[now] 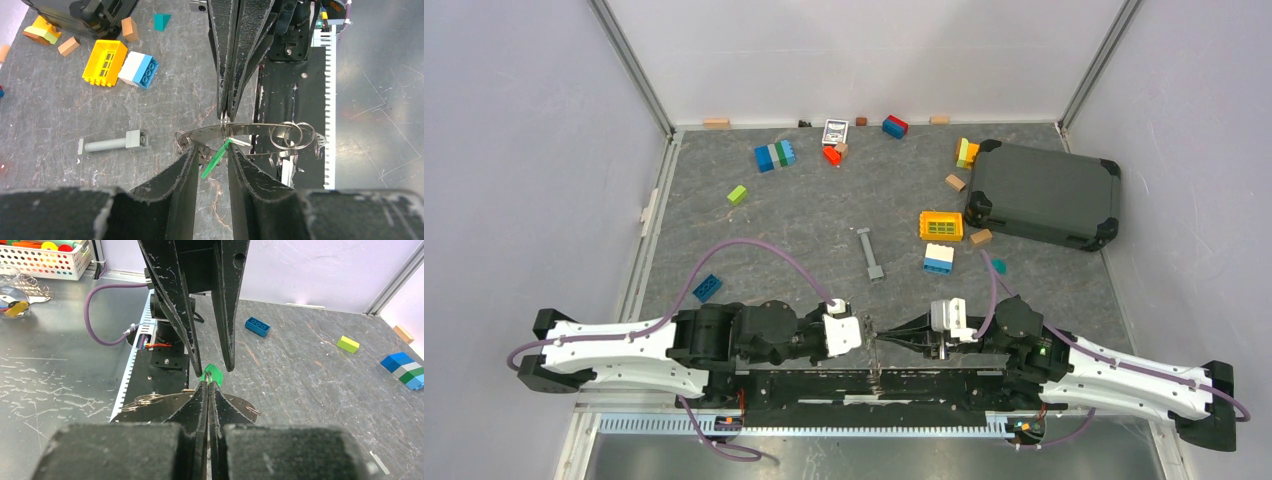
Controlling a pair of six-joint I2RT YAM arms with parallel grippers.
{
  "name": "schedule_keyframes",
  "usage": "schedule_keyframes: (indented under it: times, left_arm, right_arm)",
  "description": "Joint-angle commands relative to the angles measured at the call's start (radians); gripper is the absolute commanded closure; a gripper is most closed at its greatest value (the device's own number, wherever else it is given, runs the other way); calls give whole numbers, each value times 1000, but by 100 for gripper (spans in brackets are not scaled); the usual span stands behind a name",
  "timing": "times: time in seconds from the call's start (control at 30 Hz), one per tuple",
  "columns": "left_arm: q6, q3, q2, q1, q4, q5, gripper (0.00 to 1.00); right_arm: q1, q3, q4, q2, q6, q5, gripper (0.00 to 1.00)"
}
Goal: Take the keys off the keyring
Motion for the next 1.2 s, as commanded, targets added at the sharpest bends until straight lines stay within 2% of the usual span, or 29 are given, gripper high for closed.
schedule_keyframes:
  times: [0.0, 0.23, 0.53, 0.87, 0.97, 1.17]
  left_arm:
    - [-29, -2, 11, -3, 53, 24, 65]
    - [-26, -11, 23, -3, 62, 45, 71]
    - [-23, -10, 59, -2, 50, 90, 97]
    - [-33, -20, 79, -2, 100, 114, 98]
    - [-37, -21, 77, -2, 106, 107, 94]
    - [-49, -31, 45, -3, 119, 60, 64]
  right_arm:
    - [1, 6, 73, -12, -12, -14, 100]
    - [1, 8, 74, -21, -11, -17, 100]
    - [1, 8, 81, -39, -12, -9, 100]
    - [1, -8, 115, -60, 1, 6, 100]
    - [1, -14, 122, -61, 5, 5, 100]
    - [1, -21, 126, -65, 7, 6, 100]
